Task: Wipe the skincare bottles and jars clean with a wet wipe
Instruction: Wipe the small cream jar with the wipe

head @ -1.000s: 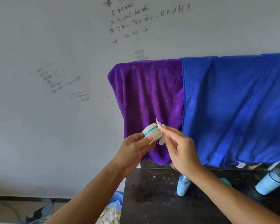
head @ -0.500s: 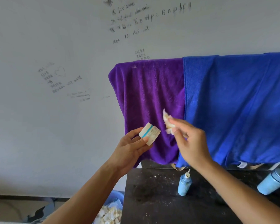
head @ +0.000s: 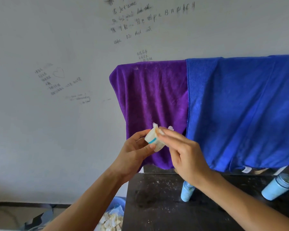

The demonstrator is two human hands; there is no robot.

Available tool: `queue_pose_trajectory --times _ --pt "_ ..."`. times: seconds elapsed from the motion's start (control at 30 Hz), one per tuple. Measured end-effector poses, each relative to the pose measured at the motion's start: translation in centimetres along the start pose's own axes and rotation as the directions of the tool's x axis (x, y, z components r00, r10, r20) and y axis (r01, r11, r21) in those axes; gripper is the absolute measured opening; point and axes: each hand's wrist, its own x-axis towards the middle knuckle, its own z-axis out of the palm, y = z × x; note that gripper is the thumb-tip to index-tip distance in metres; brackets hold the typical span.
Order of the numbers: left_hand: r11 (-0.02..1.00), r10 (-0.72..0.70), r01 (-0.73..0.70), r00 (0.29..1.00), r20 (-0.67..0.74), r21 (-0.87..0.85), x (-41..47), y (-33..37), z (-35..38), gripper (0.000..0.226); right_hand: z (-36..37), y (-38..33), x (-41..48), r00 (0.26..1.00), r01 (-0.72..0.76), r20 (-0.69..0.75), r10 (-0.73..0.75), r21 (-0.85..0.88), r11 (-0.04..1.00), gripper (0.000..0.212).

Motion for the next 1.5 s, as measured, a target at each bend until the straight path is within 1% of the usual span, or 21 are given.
queue_pose_trajectory --times 0.07,0.1,0.13,0.2,0.27,0.33,0.43,0.57,0.7,0.8,0.87,0.93,1.0,1.1,1.17,1.23,1.27,1.3,1.37,1.43,1.5 --pt "1.0 -0.009 0.01 0.999 -0.05 0.014 0.1 0.0 -0.1 0.042 0.6 -0.2 -0.6 0.997 0.06 0.04 -0.06 0.009 0.998 0.045" --pt "1.0 -0.02 0.022 0.997 -0.074 0.021 0.0 -0.1 -0.2 0.041 0.4 0.0 -0.5 0.998 0.024 0.048 -0.028 0.078 0.997 0.043" --pt "0.999 -0.039 0.041 0.995 -0.093 0.019 -0.1 -0.2 -0.2 0.042 0.0 0.1 -0.1 0.996 -0.075 0.054 0.066 0.18 0.981 0.039" --pt "0.996 -0.084 0.084 0.989 -0.12 -0.004 -0.3 -0.5 -0.1 0.046 -0.9 1.0 0.4 0.973 -0.229 0.038 0.227 0.257 0.939 0.035" --pt "0.994 -0.103 0.098 0.985 -0.141 -0.042 -0.2 -0.6 0.1 0.049 -1.2 1.0 0.8 0.96 -0.265 -0.016 0.28 0.275 0.924 0.032" --pt "0.992 -0.101 0.088 0.983 -0.154 -0.087 0.1 -0.5 0.3 0.054 -0.5 0.3 0.8 0.967 -0.245 -0.005 0.255 0.261 0.934 0.031" --pt "0.99 -0.109 0.095 0.986 -0.129 -0.108 0.2 -0.3 0.4 0.057 0.4 0.5 0.1 0.969 -0.248 0.041 0.245 0.213 0.945 0.033" --pt "0.992 -0.119 0.117 0.992 -0.036 -0.044 -0.3 0.0 -0.4 0.053 -0.2 1.1 0.4 0.948 -0.314 0.041 0.315 0.283 0.906 0.031" --pt "0.995 -0.1 0.1 0.995 0.003 0.03 -0.1 0.0 -0.4 0.051 0.1 0.5 0.9 0.962 -0.271 0.026 0.273 0.248 0.93 0.041" --pt "0.996 -0.092 0.092 0.996 0.016 0.02 -0.1 -0.2 -0.1 0.048 0.0 0.0 0.6 0.992 -0.12 -0.009 0.123 0.153 0.981 0.052" --pt "0.996 -0.084 0.084 0.996 0.004 0.015 -0.2 -0.3 -0.1 0.046 -0.1 -0.2 0.0 1.0 0.002 -0.01 -0.001 0.089 0.996 0.051" --pt "0.997 -0.072 0.072 0.997 -0.012 0.024 -0.4 -0.4 -0.2 0.046 -0.1 -0.3 -0.4 0.998 0.064 0.027 -0.065 0.037 0.997 0.049" --pt "0.997 -0.061 0.063 0.997 -0.049 0.043 -0.5 -0.5 -0.1 0.046 -0.2 0.5 -0.3 0.997 0.033 0.065 -0.036 0.042 0.999 0.047" --pt "0.987 -0.015 0.031 0.995 -0.101 0.158 -0.4 -0.4 0.2 0.045 -0.4 1.1 0.1 0.991 -0.119 0.061 0.115 0.069 0.99 0.038" --pt "0.976 0.02 0.008 0.992 -0.126 0.216 -0.3 -0.4 0.1 0.045 -0.3 0.5 0.0 0.992 -0.11 0.07 0.106 0.044 0.993 0.037" --pt "0.973 0.037 -0.005 0.99 -0.133 0.232 -0.3 -0.3 -0.1 0.047 -0.1 0.1 -0.3 0.993 -0.037 0.114 0.032 0.041 0.998 0.039" --pt "0.972 0.033 -0.001 0.991 -0.132 0.233 -0.3 -0.2 -0.2 0.048 -0.3 0.2 -0.2 0.992 -0.048 0.121 0.039 0.069 0.996 0.039" --pt "0.973 0.024 0.007 0.991 -0.13 0.232 -0.3 -0.2 -0.4 0.05 -0.5 0.5 0.0 0.99 -0.1 0.111 0.088 0.115 0.988 0.037" --pt "0.971 0.011 0.024 0.989 -0.145 0.239 -0.2 -0.2 -0.3 0.052 -1.1 1.0 0.6 0.982 -0.191 0.038 0.187 0.154 0.969 0.036" --pt "0.968 -0.001 0.043 0.986 -0.165 0.248 -0.1 -0.1 -0.1 0.052 -1.1 0.6 0.8 0.983 -0.184 0.006 0.186 0.153 0.971 0.039" --pt "0.97 -0.014 0.055 0.985 -0.172 0.235 -0.1 -0.1 0.1 0.048 -0.2 -0.1 0.5 0.989 -0.14 0.067 0.131 0.151 0.979 0.043"
